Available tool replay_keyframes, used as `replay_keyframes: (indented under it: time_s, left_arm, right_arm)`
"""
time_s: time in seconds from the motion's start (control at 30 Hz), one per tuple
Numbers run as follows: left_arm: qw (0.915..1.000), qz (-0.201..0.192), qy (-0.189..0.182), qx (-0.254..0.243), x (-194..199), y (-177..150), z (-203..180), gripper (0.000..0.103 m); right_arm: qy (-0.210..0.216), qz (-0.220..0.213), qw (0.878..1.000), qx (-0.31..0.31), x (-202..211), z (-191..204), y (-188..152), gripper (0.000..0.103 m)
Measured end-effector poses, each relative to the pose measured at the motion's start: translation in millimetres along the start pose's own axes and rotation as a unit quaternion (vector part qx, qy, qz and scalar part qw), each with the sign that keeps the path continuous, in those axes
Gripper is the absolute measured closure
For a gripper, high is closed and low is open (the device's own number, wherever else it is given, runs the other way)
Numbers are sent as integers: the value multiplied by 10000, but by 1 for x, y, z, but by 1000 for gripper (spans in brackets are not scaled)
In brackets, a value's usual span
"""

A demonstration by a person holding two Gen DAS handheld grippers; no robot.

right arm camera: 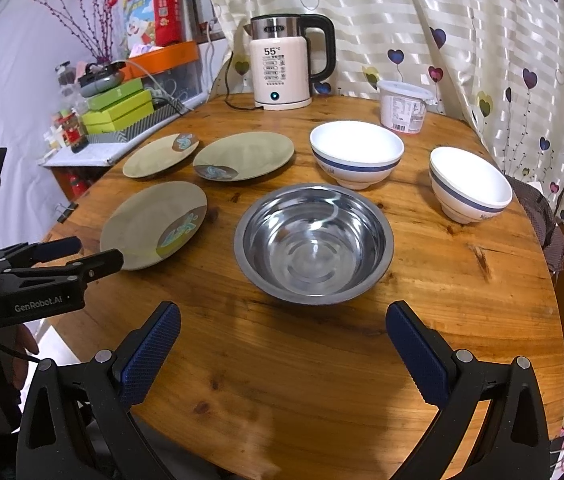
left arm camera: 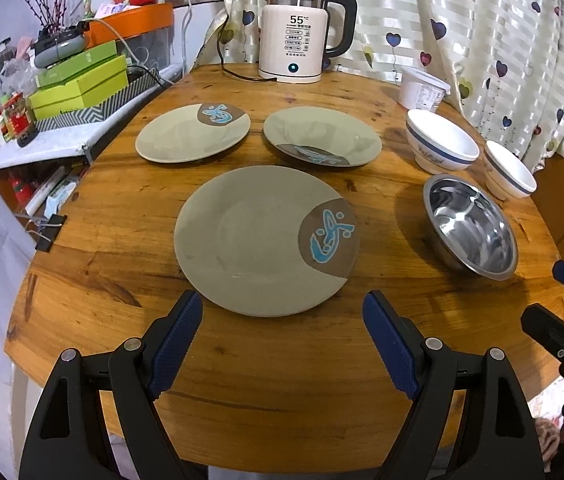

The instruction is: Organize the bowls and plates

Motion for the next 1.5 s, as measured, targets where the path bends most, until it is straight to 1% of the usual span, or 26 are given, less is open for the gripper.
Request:
replay_keyframes:
  time_s: [0.3,0.7,1.03,1.27,1.5]
  left_arm:
    - [10000,-30,-55,-35,0,0,-1,20]
    - [9998,74,-120,122,-3,-1,7,20]
    - [9992,169,-317,168,-7,-3,9,20]
    - [9993,105,-346,100,-6,-2,6,20]
    - [9993,49,-336,169,-4,0,10,20]
  right_arm:
    - [110,-92,9999,6,4,-1,4,0]
    - [182,-60,9998,59,2,2,6,0]
    - [252,-39,9997,35,2,6,8,0]
    - [305,-18,9995,51,2,7,10,0]
    - [314,-18,9995,67,2,8,11,0]
Point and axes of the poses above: each gripper's, at about its wrist camera, not at the fingertips, and x roughly against the way its jaws point, z to its left, y to its top, the point moved 1 cm from there along -x, roughly the way its jaws point, and after that the axes turned 5 degrees about z, right-handed, at the moved point
